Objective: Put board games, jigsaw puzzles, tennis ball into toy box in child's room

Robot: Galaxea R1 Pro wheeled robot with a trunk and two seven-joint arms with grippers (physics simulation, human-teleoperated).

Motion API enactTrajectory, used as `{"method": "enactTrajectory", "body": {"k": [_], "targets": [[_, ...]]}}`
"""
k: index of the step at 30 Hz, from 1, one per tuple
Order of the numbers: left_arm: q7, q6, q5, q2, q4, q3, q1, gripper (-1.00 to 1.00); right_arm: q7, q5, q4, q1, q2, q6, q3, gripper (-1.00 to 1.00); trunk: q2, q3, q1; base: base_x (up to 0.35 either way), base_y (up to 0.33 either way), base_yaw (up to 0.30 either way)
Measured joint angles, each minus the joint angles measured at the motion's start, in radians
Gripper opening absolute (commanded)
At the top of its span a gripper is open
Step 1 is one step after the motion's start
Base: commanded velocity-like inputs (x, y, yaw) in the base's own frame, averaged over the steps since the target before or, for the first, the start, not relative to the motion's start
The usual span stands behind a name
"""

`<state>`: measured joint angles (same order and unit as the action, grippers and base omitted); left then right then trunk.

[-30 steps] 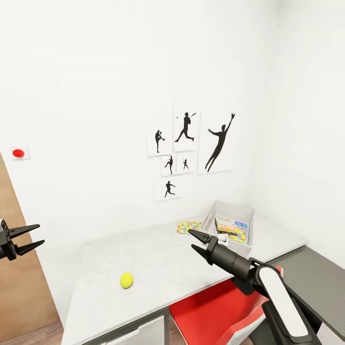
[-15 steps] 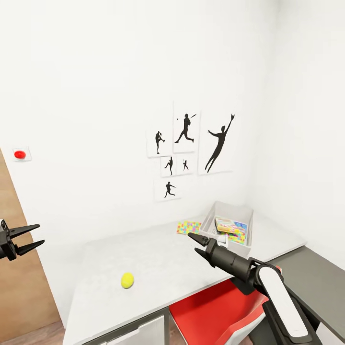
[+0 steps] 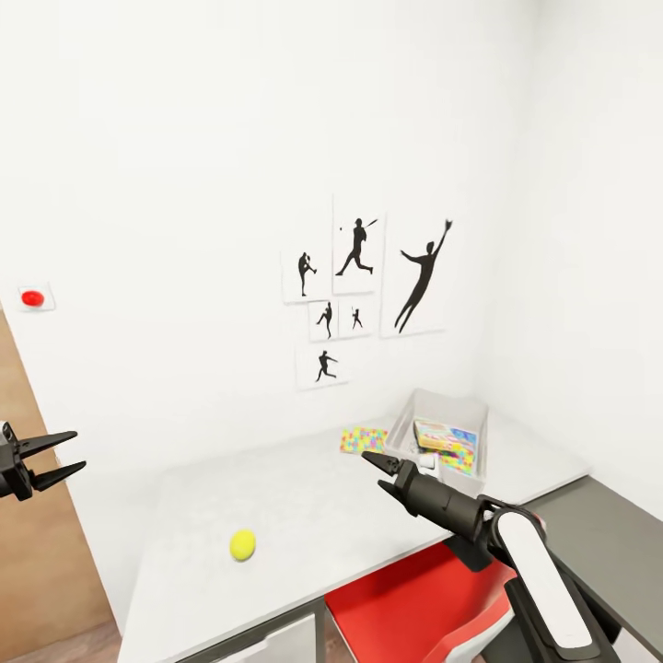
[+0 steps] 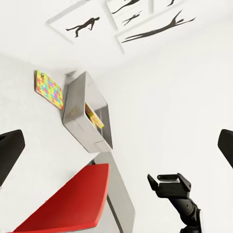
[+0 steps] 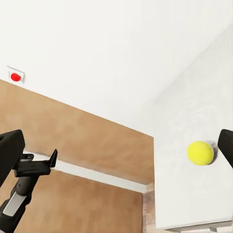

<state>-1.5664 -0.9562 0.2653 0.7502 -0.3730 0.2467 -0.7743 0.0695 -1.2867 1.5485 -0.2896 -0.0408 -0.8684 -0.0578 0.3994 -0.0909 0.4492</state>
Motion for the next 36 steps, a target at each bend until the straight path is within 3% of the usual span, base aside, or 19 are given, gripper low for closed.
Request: {"method": "enactTrajectory", "body": {"k": [23, 36], "targets": [[0.000, 0.000, -0.001, 0.000, 0.000, 0.002, 0.000, 1.00, 0.000, 0.000, 0.001, 0.000, 0.000, -0.003, -0.001, 1.00, 0.000, 0.020, 0.000, 0.073, -0.097, 0.131], [0.000, 0.002, -0.001, 0.000, 0.000, 0.003, 0.000, 1.00, 0.000, -0.001, 0.001, 0.000, 0.000, -0.005, -0.001, 1.00, 0.000, 0.023, 0.000, 0.142, -0.002, 0.017]]}}
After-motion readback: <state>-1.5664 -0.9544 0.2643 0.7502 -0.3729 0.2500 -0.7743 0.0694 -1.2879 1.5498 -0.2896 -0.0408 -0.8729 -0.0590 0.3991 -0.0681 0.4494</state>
